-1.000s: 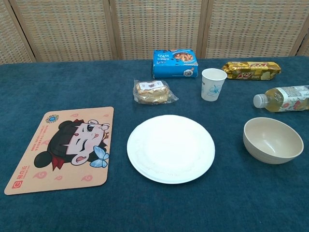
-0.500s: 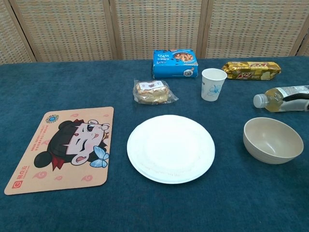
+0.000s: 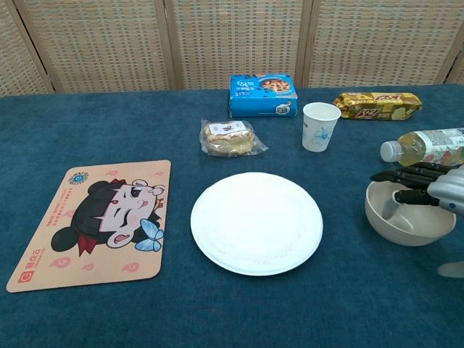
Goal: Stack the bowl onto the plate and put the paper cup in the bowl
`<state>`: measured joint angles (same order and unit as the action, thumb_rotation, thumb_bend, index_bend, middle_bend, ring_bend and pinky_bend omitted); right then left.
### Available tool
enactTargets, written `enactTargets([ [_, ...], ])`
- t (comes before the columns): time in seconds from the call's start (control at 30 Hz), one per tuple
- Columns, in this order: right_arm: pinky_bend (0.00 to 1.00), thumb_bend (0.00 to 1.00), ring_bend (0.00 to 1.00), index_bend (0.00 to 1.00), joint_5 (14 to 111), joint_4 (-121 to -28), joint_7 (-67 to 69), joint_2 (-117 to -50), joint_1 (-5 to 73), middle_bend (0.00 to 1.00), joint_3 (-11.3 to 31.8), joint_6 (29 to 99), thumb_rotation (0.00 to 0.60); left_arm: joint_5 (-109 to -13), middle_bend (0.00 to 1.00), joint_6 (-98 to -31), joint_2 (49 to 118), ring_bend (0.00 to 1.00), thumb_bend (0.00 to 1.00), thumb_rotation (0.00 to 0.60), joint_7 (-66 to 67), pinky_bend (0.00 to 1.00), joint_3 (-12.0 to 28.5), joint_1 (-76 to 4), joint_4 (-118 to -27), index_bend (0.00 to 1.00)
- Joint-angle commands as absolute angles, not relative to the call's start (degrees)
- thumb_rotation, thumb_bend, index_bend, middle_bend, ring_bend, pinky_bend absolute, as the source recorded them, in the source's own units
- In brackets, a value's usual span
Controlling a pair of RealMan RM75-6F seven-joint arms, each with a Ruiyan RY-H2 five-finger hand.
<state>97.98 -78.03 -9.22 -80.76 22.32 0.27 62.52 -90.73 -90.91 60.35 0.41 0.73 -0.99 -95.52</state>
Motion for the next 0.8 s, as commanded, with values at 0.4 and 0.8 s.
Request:
enactTargets([
  [0.4, 0.00, 0.49, 0.00, 0.64, 99.99, -73.28, -3.59, -84.41, 23.54, 0.00, 0.25, 67.94, 0.600, -90.28, 0.00, -90.27, 60.46, 0.00, 0.00, 0.600, 0.58, 0.00, 0.84, -1.25, -95.57, 0.00],
  [0.8, 0.00, 0.49, 0.00, 0.64, 99.97, -81.78, -5.04, -82.39, 29.73, 0.00, 6.02, 68.25, 0.600, -89.82, 0.00, -89.94, 60.41, 0.00, 0.00, 0.600, 0.61, 0.00, 0.98, -1.37, -95.65, 0.00],
])
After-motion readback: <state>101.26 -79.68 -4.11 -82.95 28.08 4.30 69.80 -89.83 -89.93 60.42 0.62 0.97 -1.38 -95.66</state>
